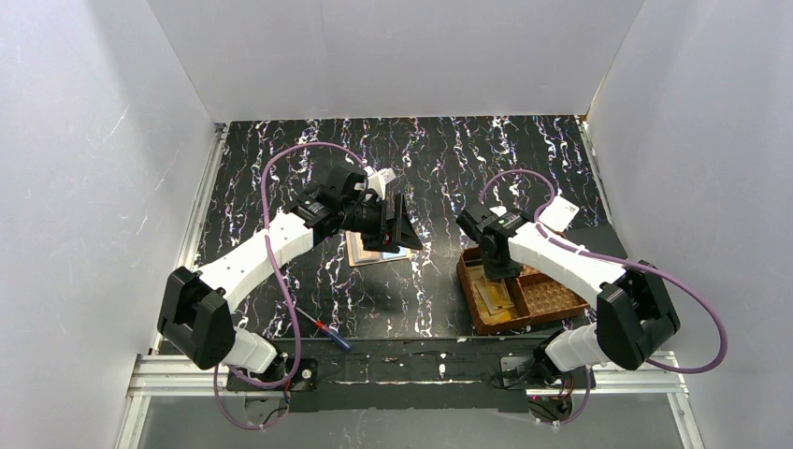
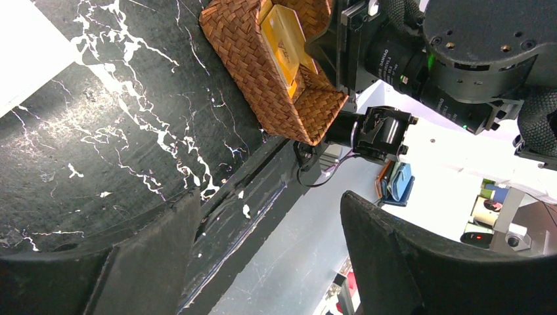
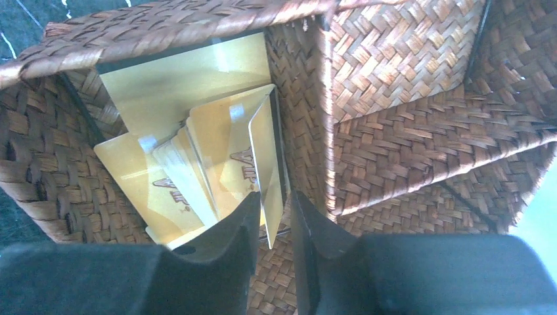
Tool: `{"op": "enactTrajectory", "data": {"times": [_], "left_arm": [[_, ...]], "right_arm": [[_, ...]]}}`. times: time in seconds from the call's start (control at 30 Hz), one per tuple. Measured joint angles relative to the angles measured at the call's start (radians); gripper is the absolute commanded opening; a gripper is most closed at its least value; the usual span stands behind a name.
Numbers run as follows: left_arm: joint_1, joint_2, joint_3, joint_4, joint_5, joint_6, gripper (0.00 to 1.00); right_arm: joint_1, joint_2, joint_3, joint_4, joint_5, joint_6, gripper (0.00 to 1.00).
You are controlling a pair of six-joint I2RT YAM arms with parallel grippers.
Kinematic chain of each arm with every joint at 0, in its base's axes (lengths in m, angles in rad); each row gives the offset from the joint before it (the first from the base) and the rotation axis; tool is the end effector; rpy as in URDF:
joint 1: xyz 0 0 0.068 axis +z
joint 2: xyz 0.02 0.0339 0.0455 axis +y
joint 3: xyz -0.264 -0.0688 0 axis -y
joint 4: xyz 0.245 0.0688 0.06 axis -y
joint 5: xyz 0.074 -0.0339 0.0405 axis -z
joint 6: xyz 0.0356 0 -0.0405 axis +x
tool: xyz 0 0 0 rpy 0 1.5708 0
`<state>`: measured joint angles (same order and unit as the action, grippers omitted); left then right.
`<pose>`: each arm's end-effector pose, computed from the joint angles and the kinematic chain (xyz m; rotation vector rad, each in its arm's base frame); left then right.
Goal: Put the credit cards into the card holder
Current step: Pick up the credit card from the storage box.
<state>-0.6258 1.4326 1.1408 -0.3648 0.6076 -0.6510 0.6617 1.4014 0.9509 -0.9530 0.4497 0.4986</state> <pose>0.2453 -0.2023 0.2990 0.3429 2.4264 -1.3196 0.1987 0.1352 0.2165 -0.1702 2.7255 -0.3968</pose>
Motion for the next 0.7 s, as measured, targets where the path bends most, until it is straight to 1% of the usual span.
{"op": "enactTrajectory", "data": {"times": [0.07, 0.43, 0.47, 0.57, 0.63, 0.7], "left_arm": [[0.000, 0.000, 0.000, 0.001, 0.002, 0.000, 0.77], [0.000, 0.000, 0.000, 0.002, 0.006, 0.000, 0.77], [0.000, 0.000, 0.000, 0.002, 0.006, 0.000, 0.77], [0.000, -0.001, 0.000, 0.001, 0.006, 0.001, 0.77], [0.000, -0.002, 0.000, -0.001, 0.005, 0.001, 0.77], [0.000, -0.004, 0.000, -0.002, 0.005, 0.003, 0.77]], "right_arm": [[0.000, 0.000, 0.005, -0.013, 0.015, -0.003, 0.26], [-0.002, 0.036, 0.004, -0.028, 0.020, -0.012, 0.24], [-0.002, 0.041, 0.001, -0.022, 0.016, -0.013, 0.22], [-0.002, 0.055, 0.000, -0.010, 0.007, -0.021, 0.05], [-0.002, 0.058, 0.000, -0.004, 0.001, -0.027, 0.01], [-0.002, 0.058, 0.000, -0.003, 0.000, -0.032, 0.01]]}}
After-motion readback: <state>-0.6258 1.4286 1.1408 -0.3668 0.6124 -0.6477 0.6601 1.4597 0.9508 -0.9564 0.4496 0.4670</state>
